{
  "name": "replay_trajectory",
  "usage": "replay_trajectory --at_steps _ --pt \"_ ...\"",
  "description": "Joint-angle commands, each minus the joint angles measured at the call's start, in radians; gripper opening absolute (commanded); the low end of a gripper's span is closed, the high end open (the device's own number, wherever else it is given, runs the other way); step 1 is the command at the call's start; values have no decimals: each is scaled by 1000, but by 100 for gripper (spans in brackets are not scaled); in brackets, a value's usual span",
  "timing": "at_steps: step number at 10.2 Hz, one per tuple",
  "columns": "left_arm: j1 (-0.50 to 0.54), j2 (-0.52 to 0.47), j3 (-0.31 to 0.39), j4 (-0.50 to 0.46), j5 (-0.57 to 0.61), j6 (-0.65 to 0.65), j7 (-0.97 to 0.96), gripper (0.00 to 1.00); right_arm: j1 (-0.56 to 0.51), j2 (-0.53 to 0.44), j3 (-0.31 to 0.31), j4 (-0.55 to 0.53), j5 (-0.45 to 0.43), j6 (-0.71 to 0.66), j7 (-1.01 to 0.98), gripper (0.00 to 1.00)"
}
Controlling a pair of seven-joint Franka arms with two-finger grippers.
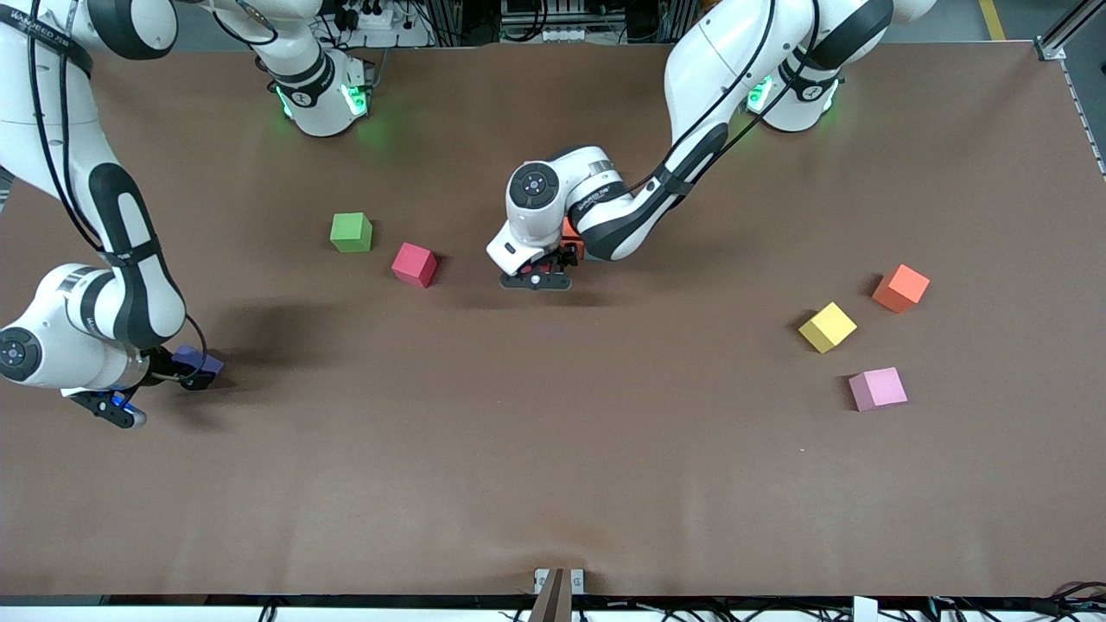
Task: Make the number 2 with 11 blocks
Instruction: 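Release pink with the left gripper while the right gripper lifts purple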
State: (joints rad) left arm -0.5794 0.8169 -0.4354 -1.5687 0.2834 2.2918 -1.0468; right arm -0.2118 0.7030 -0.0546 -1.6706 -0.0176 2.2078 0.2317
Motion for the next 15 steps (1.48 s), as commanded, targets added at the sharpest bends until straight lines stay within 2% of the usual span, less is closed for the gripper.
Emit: replay_trajectory --at_steps 1,3,6,8,10,12,15 --pt "-17 -19 10 10 37 -43 -4 100 -1 -29 7 -11 1 -11 -20 57" --pt "-26 -27 -2 18 62 -43 -12 100 0 -51 7 -15 1 -13 -29 56" --pt "-17 -120 -17 12 57 -61 -15 100 3 -98 7 -41 1 -13 -40 55" --pt "13 -203 -13 12 46 -142 -9 100 12 -134 7 -58 1 -13 -66 55" --pt "111 -275 -17 12 22 -228 -4 100 28 -166 6 -61 -1 -16 -139 55" --pt "209 -329 -19 -7 8 -303 34 100 101 -203 6 -60 -1 -37 -127 56" --pt "404 -412 -22 -82 6 -372 329 100 213 -247 6 -52 -1 -51 -129 55"
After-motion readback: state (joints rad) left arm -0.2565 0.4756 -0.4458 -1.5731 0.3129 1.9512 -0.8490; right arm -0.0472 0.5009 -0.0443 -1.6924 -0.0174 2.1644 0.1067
